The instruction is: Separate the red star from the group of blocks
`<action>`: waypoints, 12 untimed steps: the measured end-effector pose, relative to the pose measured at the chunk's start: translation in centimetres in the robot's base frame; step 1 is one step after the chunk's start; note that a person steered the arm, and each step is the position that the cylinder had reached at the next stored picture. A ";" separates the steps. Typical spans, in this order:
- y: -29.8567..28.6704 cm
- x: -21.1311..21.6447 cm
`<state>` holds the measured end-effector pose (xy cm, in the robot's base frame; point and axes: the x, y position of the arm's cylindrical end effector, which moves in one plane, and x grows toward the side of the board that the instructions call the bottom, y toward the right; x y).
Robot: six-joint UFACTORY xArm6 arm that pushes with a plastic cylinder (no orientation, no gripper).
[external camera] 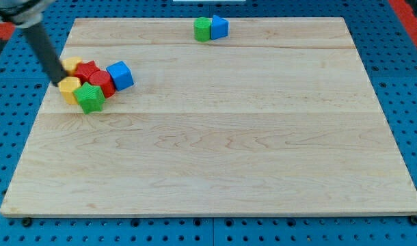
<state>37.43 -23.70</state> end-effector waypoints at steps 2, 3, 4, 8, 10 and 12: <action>7.2 0.5; 6.9 0.2; 3.1 -2.1; -6.8 -3.3; -1.5 -6.2; 15.9 -6.3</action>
<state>31.08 -7.79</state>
